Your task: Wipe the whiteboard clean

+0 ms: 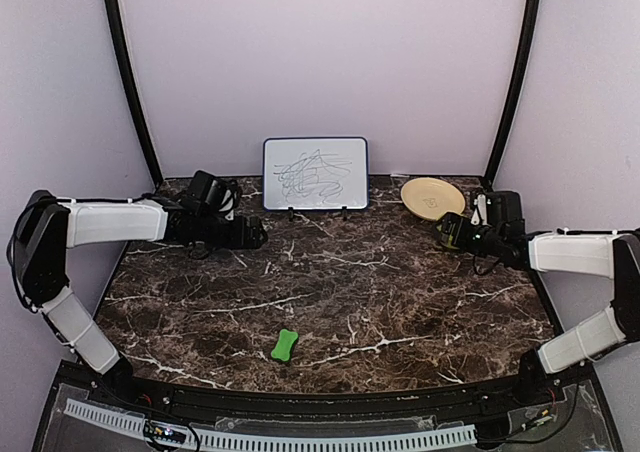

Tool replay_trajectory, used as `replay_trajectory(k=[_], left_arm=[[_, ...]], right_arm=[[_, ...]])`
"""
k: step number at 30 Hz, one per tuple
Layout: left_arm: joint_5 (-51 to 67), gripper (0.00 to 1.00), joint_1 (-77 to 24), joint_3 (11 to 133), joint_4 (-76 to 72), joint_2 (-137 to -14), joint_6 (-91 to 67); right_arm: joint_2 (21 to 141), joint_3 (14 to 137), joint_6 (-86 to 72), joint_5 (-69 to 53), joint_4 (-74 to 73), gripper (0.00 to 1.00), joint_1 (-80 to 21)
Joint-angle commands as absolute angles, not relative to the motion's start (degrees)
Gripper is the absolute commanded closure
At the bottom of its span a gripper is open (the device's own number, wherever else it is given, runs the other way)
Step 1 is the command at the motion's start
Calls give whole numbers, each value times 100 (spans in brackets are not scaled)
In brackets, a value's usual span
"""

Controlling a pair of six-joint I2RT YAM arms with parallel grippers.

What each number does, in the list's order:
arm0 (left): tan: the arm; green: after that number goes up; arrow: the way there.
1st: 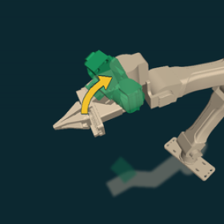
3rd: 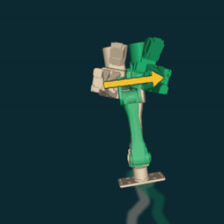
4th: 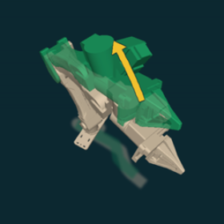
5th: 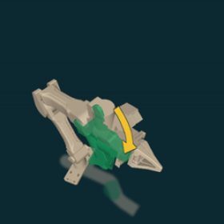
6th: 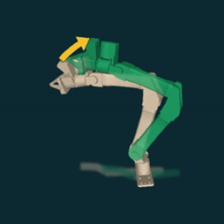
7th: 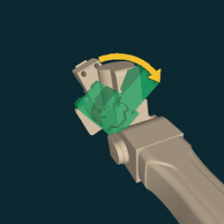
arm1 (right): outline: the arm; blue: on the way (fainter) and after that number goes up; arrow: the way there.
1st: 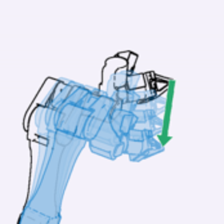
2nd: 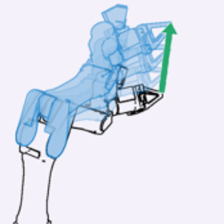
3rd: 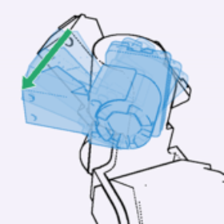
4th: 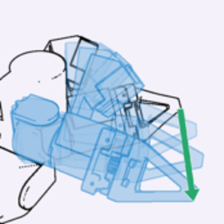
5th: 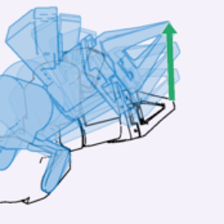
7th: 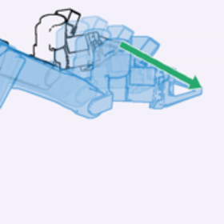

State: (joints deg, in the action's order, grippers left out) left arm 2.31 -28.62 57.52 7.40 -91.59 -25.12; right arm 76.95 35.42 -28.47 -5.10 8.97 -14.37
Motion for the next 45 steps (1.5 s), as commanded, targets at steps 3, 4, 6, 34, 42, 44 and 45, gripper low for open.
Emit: replay_trajectory(k=[3,4,6,34,42,44,45], left_arm=[[-237,1,-3210,6528,1198,-9725,-2278],[-362,2,-3243,6664,1286,-9833,-2302],[-547,4,-3340,7026,1521,-10217,-2405],[-2480,47,-3728,10903,2577,-13428,-2945],[-2530,56,-3641,11408,2617,-14000,-3083],[-2522,59,-3594,11499,2603,-14090,-3118],[-2503,59,-3559,11533,2598,-14120,-3120]], right_arm=[[7307,3398,-3169,-207,1362,1,-1533],[7253,3377,-3161,-157,1365,1,-1535],[7097,3291,-3155,69,1413,1,-1543],[6213,2628,-2890,827,1884,1,-1556],[6160,2613,-2864,791,1879,2,-1547],[6162,2618,-2870,807,1873,2,-1539],[6158,2619,-2871,811,1872,2,-1538]])
